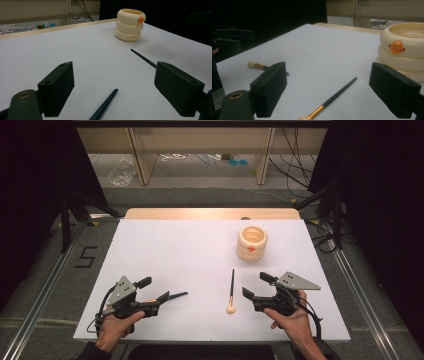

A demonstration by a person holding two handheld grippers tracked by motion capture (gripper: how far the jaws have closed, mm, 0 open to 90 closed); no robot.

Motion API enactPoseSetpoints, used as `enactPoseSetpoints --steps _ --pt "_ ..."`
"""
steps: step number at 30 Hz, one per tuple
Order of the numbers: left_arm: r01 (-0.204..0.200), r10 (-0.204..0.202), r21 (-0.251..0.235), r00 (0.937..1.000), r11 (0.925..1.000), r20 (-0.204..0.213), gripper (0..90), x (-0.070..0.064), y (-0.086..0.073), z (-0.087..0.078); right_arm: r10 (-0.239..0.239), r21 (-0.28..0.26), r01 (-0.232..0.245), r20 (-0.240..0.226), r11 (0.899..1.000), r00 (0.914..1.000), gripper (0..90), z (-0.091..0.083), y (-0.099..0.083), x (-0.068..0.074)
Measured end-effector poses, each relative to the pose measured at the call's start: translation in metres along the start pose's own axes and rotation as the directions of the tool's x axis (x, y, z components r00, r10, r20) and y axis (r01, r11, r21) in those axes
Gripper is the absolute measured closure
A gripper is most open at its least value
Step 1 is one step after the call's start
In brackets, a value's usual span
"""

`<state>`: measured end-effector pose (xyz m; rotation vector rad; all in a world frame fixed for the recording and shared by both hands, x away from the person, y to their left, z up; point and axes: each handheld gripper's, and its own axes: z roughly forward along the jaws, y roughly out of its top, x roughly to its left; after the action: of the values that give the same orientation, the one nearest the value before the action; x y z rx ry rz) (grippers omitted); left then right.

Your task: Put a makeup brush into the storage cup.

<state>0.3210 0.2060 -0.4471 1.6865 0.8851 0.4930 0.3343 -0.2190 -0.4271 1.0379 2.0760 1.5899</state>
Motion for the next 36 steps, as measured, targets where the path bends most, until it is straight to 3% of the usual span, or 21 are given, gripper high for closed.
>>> enactPoseSetpoints --steps 4,6,10,14,21,22,23,27,31,33,36 --pt "-0.006 0.006 0.000 1.0000 1.0000 -0.002 15.9 0.000 0.000 0.000 -0.012 -0.009 0.012 -0.006 1.000 0.9999 15.6 0.001 0.000 0.000" --pt "0.018 -0.018 0.000 0.9998 0.9998 0.002 15.9 0.000 0.000 0.001 -0.009 0.009 0.010 -0.002 1.000 1.0000 15.7 0.001 0.000 -0.001" --pt "-0.012 0.011 0.018 0.9998 0.9998 0.015 15.7 0.001 0.000 0.002 -0.012 -0.006 0.012 -0.008 1.000 0.9999 15.9 0.003 -0.001 -0.001" --pt "-0.022 0.022 0.032 0.9998 0.9993 0.003 15.7 0.001 0.001 0.003 -0.021 -0.002 0.021 0.007 1.000 0.9998 16.0 0.002 0.000 -0.001" --pt "0.035 -0.033 0.089 0.9991 0.9954 -0.026 15.7 0.009 -0.001 0.003 -0.031 0.007 0.031 0.003 0.999 0.9995 16.0 0.002 0.000 0.000" --pt "0.015 -0.013 0.098 0.9996 0.9951 -0.026 15.7 0.011 -0.001 0.003 -0.030 0.008 0.030 0.005 1.000 0.9995 16.0 0.002 0.000 0.000" --pt "0.031 -0.028 0.108 0.9992 0.9937 -0.030 15.7 0.011 -0.001 0.002 -0.033 0.009 0.033 0.007 0.999 0.9994 16.0 0.002 0.000 0.001" --pt "0.020 -0.017 0.121 0.9994 0.9925 -0.029 15.8 0.013 0.000 0.002 -0.035 0.019 0.035 -0.001 0.999 0.9994 16.0 0.003 0.000 0.002" --pt "-0.008 0.014 0.155 0.9992 0.9878 -0.038 15.9 0.019 0.005 0.003 -0.041 0.012 0.041 0.003 0.999 0.9991 16.0 0.003 0.000 0.002" --pt "0.005 0.001 0.168 0.9993 0.9858 -0.036 15.9 0.023 0.007 0.004 -0.034 0.018 0.034 -0.001 0.999 0.9994 16.0 0.004 -0.001 0.002" --pt "-0.022 0.029 0.190 0.9991 0.9815 -0.030 15.9 0.026 0.011 0.004 -0.038 0.021 0.038 0.000 0.999 0.9993 16.3 0.004 -0.001 0.002"
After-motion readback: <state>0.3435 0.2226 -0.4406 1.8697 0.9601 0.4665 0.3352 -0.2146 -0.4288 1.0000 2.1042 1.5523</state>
